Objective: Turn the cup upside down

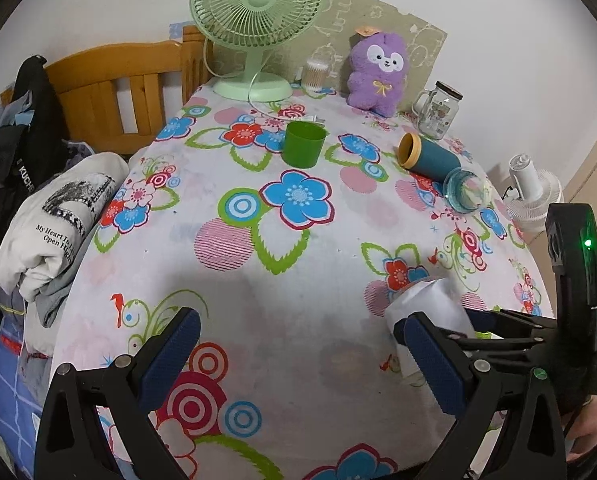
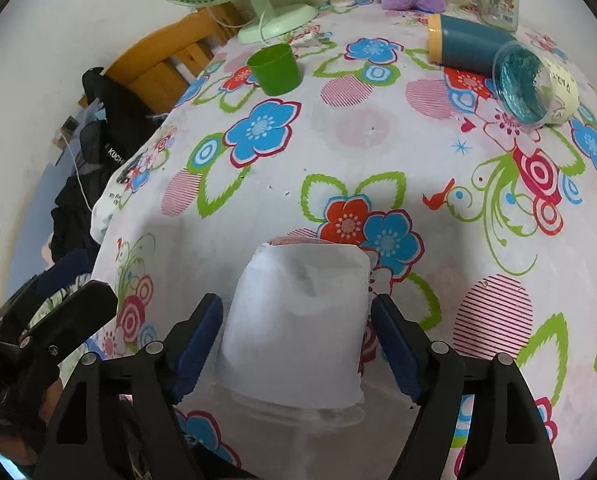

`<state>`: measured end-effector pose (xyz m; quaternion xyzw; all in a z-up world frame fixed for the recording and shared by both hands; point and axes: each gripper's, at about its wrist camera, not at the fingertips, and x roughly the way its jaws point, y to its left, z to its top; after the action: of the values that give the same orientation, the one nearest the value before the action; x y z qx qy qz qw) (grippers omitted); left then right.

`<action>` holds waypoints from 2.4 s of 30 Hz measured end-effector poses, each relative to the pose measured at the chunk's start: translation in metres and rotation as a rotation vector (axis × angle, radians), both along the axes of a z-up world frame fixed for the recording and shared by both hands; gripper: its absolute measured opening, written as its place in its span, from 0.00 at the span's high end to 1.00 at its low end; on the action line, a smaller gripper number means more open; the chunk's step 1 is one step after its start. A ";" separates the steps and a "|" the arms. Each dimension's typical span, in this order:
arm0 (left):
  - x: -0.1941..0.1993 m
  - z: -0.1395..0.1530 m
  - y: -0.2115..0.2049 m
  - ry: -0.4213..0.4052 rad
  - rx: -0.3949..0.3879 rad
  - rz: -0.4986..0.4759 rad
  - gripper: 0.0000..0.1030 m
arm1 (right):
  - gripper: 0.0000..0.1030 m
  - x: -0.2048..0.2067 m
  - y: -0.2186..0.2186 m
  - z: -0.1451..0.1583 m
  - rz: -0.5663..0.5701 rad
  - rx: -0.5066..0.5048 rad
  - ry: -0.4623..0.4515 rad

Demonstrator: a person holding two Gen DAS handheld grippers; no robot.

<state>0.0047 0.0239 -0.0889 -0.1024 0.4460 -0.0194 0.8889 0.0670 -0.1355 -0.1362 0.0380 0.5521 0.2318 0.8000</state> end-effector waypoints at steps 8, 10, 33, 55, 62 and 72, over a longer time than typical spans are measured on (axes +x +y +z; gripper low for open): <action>0.002 0.014 -0.012 -0.022 0.006 -0.014 0.00 | 0.20 -0.001 -0.014 0.013 -0.015 0.020 -0.026; 0.006 0.016 -0.017 -0.025 0.015 -0.018 0.00 | 0.20 -0.001 -0.018 0.017 -0.016 0.024 -0.031; 0.062 0.008 -0.097 0.047 -0.018 -0.108 0.00 | 0.19 -0.003 -0.123 0.032 -0.144 0.028 -0.087; 0.086 -0.048 -0.106 0.303 -0.009 -0.101 0.03 | 0.19 -0.004 -0.152 0.016 -0.201 0.094 -0.054; 0.091 -0.046 -0.103 0.322 -0.032 -0.102 0.24 | 0.19 -0.005 -0.152 0.016 -0.205 0.100 -0.051; 0.090 -0.041 -0.093 0.303 -0.092 -0.080 0.38 | 0.19 -0.006 -0.150 0.017 -0.207 0.104 -0.058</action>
<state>0.0942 -0.0688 -0.1301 -0.1269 0.5775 -0.0596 0.8043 0.0612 -0.2857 -0.1190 0.1295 0.5092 0.1776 0.8321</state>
